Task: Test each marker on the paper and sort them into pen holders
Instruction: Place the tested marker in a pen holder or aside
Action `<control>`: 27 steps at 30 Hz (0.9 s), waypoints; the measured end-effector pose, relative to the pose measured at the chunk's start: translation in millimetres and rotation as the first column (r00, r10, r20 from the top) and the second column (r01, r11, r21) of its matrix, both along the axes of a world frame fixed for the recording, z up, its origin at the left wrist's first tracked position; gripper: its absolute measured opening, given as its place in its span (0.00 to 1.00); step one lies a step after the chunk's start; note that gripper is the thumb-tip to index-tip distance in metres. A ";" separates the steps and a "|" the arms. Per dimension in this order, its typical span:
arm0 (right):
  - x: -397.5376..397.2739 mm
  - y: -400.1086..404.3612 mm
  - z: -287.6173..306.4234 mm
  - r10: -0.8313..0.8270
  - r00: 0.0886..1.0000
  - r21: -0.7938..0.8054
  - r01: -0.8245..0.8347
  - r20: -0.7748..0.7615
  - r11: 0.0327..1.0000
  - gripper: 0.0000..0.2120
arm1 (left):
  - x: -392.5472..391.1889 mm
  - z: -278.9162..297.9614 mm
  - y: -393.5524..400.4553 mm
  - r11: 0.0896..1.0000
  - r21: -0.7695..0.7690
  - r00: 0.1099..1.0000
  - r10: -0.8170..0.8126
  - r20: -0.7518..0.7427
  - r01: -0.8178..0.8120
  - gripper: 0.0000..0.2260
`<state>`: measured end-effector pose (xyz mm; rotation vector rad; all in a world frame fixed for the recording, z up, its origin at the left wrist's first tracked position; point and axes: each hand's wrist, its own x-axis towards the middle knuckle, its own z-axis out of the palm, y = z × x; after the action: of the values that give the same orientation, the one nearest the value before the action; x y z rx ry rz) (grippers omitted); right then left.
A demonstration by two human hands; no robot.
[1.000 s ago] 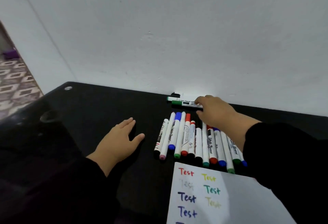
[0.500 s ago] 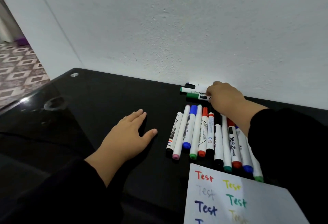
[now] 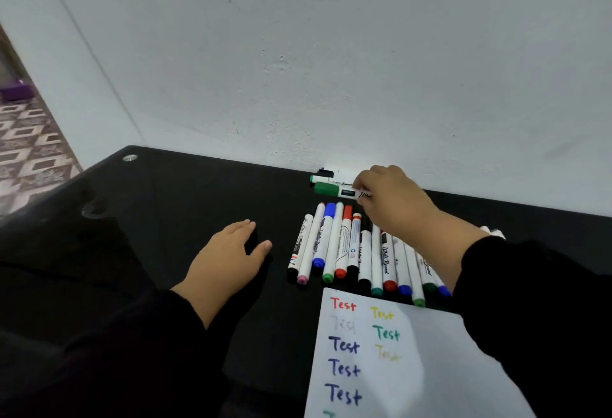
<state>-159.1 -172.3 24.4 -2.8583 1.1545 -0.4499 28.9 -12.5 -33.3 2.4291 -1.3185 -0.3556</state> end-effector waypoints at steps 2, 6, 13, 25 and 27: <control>-13.6 21.2 10.0 0.046 0.999 0.005 -0.046 0.018 0.999 0.13 | -16.8 9.7 10.4 0.998 -0.067 0.997 -0.004 -0.072 0.000 0.23; -38.4 64.1 18.7 0.102 0.994 -0.051 -0.104 -0.032 0.993 0.14 | -59.0 40.0 39.2 0.981 -0.192 0.961 -0.086 -0.262 0.036 0.19; -85.1 137.6 -9.0 0.153 0.968 -0.224 -0.107 0.200 0.969 0.17 | -120.6 57.3 95.9 0.963 -0.268 0.804 -0.165 -0.571 0.007 0.11; -124.9 227.8 -28.4 -0.307 0.677 0.243 0.191 0.669 0.951 0.11 | -169.6 55.8 142.6 0.956 -0.256 0.663 -0.098 -0.742 -0.144 0.03; -126.6 234.0 -26.4 -0.500 0.551 0.459 0.222 0.669 0.860 0.13 | -174.1 52.1 145.5 0.946 -0.275 0.662 -0.097 -0.743 -0.170 0.03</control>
<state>-285.7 61.7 -2.0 -1.7437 1.4147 -1.2220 -145.2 133.0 18.8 1.6963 -0.8453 -0.9358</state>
